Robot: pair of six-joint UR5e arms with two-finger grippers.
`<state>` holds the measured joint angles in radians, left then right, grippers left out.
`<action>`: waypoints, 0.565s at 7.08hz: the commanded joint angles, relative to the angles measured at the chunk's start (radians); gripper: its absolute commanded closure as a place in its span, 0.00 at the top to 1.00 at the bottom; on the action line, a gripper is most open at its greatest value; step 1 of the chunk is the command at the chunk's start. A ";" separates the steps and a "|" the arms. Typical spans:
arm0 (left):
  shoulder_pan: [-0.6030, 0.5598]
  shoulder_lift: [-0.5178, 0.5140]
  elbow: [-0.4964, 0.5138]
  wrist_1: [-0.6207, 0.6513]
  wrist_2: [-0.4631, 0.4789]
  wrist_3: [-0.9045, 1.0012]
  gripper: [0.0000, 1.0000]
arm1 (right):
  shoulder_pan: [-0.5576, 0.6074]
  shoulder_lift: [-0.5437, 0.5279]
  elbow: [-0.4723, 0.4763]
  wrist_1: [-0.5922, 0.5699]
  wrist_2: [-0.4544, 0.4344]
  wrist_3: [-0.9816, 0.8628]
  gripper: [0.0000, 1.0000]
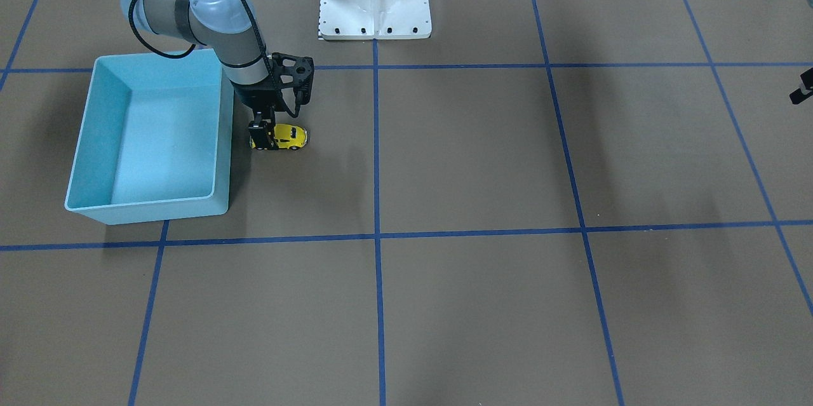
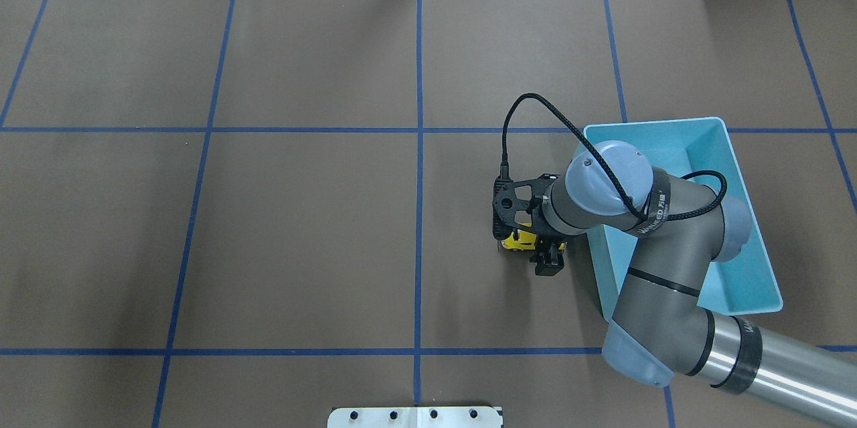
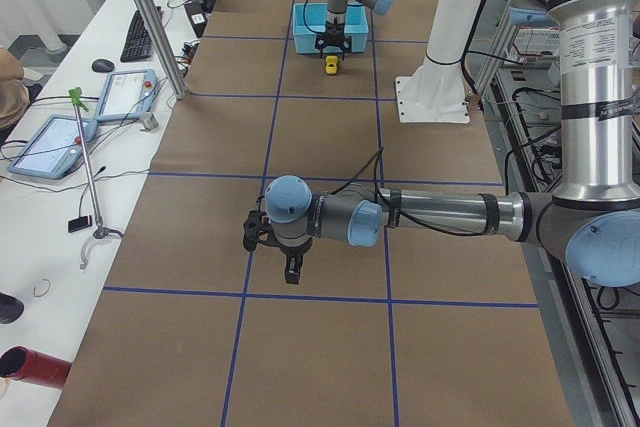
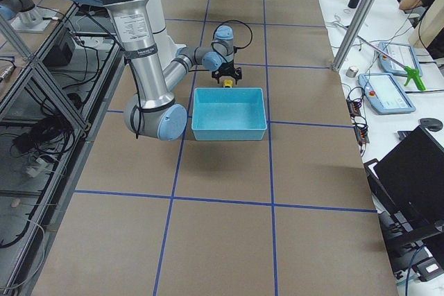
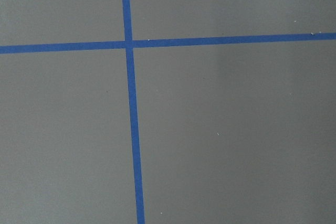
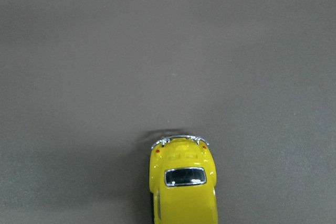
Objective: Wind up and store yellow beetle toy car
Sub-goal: 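Grasp the yellow car with the right gripper and lift it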
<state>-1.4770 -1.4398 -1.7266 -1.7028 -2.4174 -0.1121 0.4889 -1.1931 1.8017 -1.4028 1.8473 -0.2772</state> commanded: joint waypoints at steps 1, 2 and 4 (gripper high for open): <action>0.001 -0.001 0.008 -0.003 0.032 0.000 1.00 | -0.001 0.013 -0.039 0.034 -0.003 0.001 1.00; -0.002 0.002 0.006 -0.005 0.032 0.003 1.00 | -0.003 0.015 -0.042 0.034 -0.003 0.003 0.97; -0.003 0.004 0.007 -0.005 0.034 0.053 1.00 | -0.010 0.013 -0.042 0.036 -0.005 0.009 0.01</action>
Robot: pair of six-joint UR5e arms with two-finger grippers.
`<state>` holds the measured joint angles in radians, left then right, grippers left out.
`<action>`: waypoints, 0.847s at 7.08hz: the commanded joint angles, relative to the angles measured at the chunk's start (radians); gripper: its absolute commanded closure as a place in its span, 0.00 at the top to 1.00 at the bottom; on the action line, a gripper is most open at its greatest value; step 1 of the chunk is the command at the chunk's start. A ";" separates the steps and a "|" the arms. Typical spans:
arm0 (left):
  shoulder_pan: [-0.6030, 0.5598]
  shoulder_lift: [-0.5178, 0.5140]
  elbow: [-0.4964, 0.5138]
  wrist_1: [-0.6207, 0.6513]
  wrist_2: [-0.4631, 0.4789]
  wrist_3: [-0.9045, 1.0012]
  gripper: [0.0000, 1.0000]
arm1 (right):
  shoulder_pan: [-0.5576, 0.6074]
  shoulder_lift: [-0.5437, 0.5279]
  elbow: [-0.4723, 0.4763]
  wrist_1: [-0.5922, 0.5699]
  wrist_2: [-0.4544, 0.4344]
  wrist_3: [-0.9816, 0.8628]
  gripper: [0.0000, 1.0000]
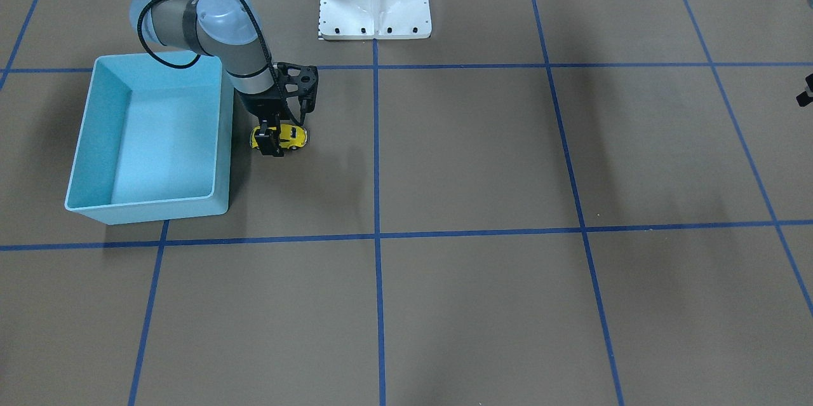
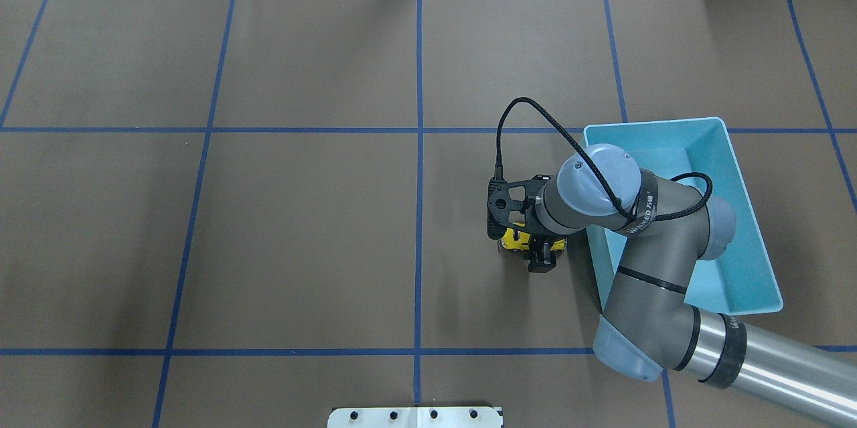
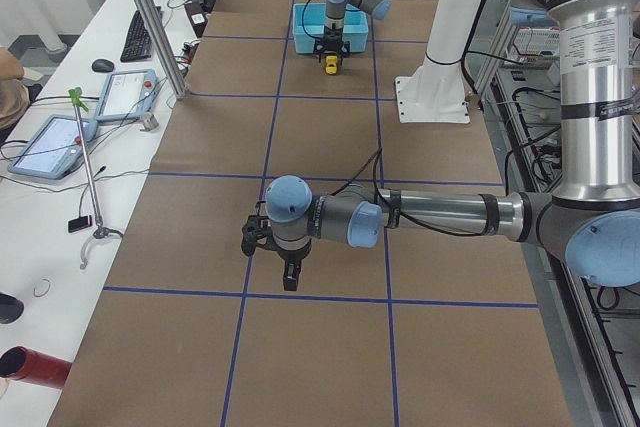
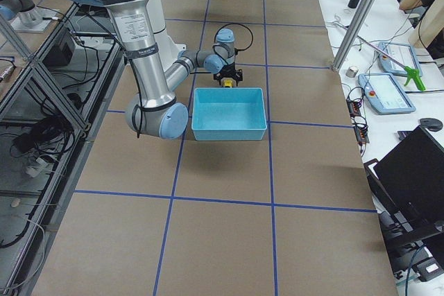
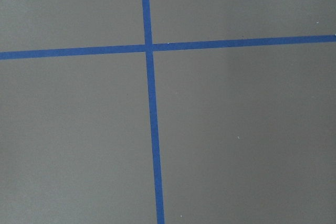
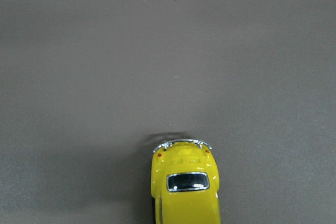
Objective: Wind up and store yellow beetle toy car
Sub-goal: 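Grasp the yellow car with the right gripper and lift it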
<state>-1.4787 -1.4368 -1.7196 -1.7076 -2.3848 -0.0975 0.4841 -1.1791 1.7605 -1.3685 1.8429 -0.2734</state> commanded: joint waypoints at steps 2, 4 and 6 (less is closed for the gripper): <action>-0.012 -0.002 0.000 0.005 -0.001 0.056 1.00 | -0.007 0.001 0.000 0.000 0.001 0.016 0.00; -0.014 0.001 0.002 0.003 0.001 0.058 1.00 | 0.034 0.054 0.036 -0.026 0.045 0.020 0.00; -0.012 -0.001 0.002 0.003 0.000 0.056 1.00 | 0.086 0.137 0.104 -0.171 0.111 0.019 0.00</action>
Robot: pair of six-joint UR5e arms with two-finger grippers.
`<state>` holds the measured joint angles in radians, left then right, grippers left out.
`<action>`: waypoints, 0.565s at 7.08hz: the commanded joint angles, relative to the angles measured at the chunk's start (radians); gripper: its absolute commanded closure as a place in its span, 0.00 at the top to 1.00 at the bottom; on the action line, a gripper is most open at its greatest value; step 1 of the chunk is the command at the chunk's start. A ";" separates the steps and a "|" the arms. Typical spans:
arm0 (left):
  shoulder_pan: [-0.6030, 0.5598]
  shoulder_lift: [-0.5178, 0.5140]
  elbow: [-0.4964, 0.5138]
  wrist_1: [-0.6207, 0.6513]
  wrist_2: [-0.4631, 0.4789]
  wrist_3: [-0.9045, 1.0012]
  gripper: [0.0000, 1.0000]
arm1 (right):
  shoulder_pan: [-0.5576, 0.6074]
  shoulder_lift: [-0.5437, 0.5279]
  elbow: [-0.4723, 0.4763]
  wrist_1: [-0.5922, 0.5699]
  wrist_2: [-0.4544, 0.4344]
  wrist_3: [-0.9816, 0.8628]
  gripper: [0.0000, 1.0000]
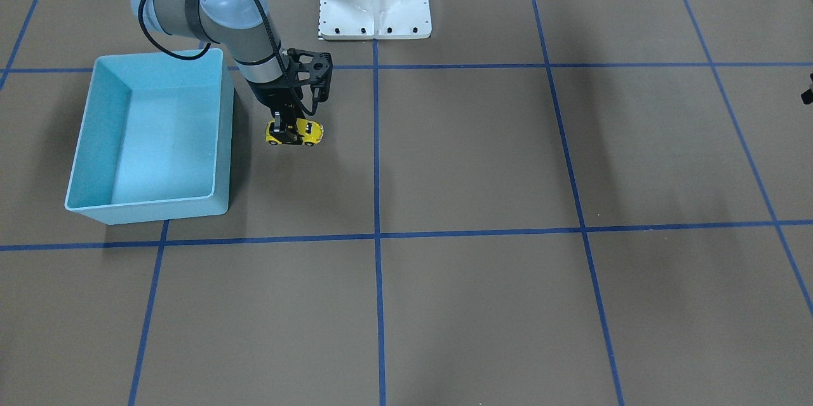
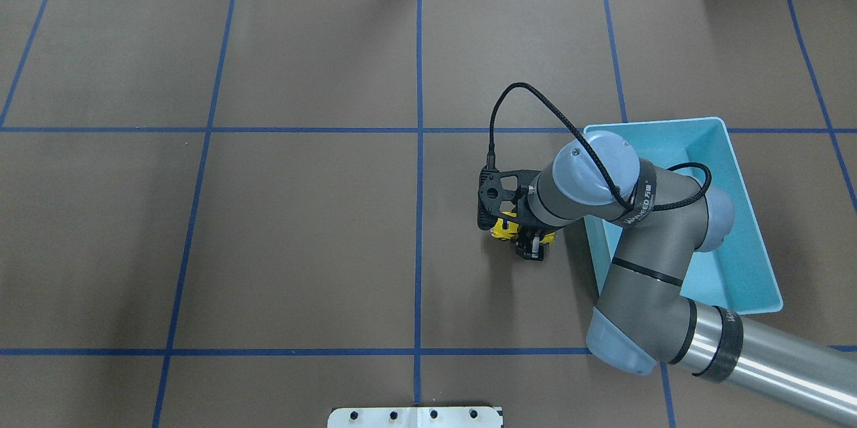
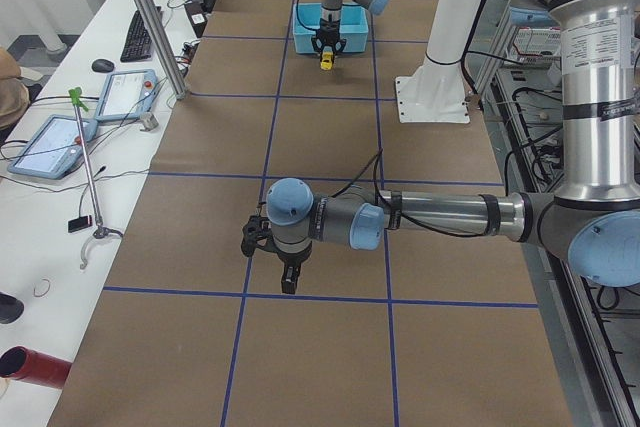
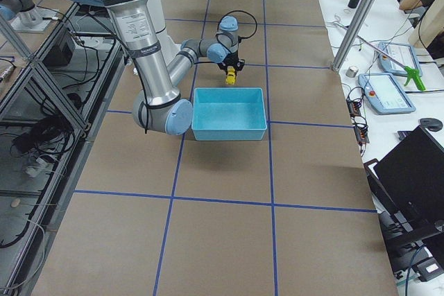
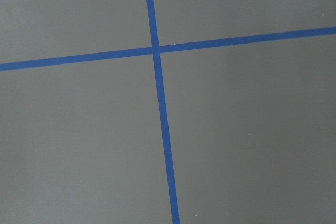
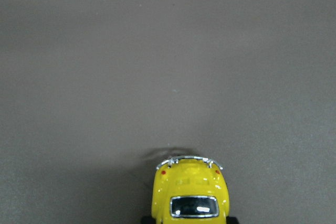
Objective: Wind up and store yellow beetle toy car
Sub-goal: 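Grasp the yellow car with the right gripper and lift it, then carry the car over the light-blue bin with the right gripper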
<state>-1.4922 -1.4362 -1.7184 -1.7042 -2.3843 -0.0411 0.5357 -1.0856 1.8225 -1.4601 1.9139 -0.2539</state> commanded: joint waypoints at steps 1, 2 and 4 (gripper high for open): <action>0.001 -0.003 -0.001 0.000 -0.001 0.000 1.00 | 0.077 0.044 0.108 -0.185 0.074 -0.030 0.00; 0.001 -0.003 -0.001 0.000 -0.001 0.000 1.00 | 0.110 0.046 0.198 -0.333 0.083 -0.124 0.00; 0.003 -0.007 0.000 0.002 -0.001 -0.002 1.00 | 0.185 -0.027 0.341 -0.491 0.114 -0.328 0.00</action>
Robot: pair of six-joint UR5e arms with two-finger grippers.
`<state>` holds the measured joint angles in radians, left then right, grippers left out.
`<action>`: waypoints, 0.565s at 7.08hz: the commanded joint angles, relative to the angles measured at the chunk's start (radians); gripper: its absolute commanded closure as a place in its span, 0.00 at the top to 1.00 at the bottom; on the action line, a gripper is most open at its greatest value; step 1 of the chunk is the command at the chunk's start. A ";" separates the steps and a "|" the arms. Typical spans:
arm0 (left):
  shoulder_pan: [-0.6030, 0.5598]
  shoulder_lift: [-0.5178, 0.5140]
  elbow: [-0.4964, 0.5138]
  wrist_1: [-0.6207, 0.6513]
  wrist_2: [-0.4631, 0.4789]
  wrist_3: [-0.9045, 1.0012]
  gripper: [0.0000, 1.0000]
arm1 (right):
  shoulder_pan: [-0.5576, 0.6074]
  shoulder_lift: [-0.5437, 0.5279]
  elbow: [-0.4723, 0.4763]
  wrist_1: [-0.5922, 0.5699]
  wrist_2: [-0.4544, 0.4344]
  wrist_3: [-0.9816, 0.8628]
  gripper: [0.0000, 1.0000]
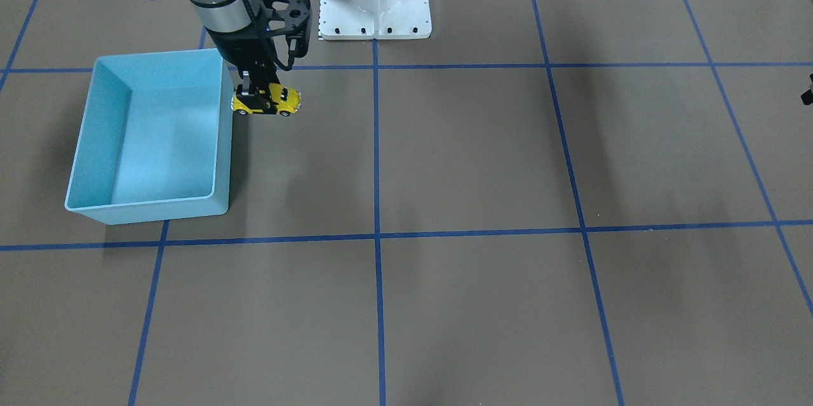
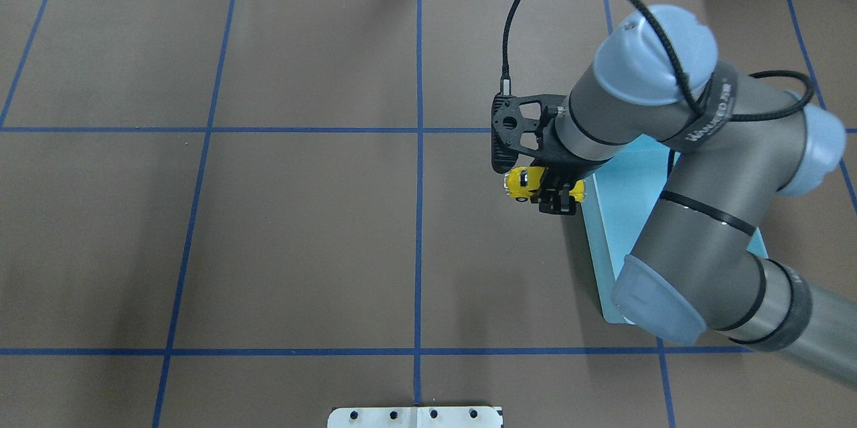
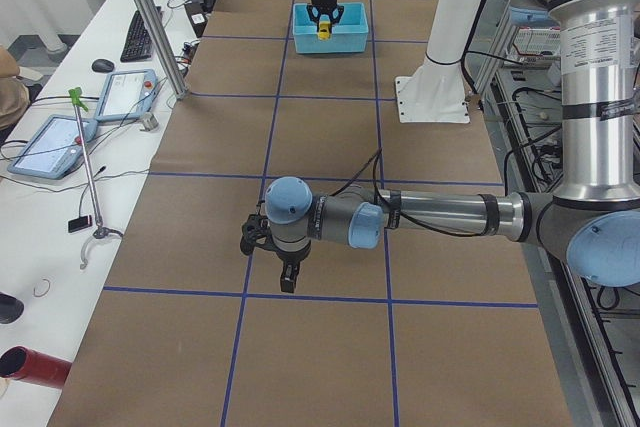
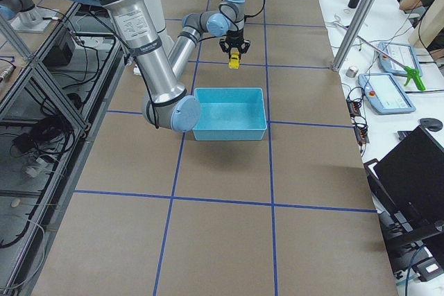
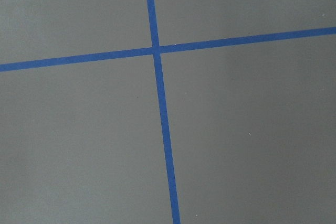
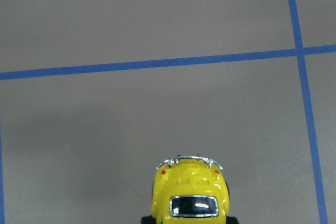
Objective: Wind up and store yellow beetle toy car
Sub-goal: 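Carry the car over the light-blue bin with the right gripper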
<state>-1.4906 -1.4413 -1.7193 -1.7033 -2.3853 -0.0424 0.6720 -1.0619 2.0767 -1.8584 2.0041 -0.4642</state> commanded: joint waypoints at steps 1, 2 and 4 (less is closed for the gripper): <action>0.001 0.001 0.001 0.001 -0.002 -0.001 1.00 | 0.073 -0.141 0.118 -0.082 0.024 -0.192 0.00; 0.001 -0.001 0.003 -0.001 0.000 -0.001 1.00 | 0.102 -0.227 0.115 -0.032 0.021 -0.273 0.00; 0.001 0.001 0.003 0.001 0.000 -0.001 1.00 | 0.101 -0.318 0.045 0.150 0.021 -0.289 0.00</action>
<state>-1.4895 -1.4416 -1.7168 -1.7031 -2.3854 -0.0429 0.7695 -1.3221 2.1679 -1.8191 2.0249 -0.7360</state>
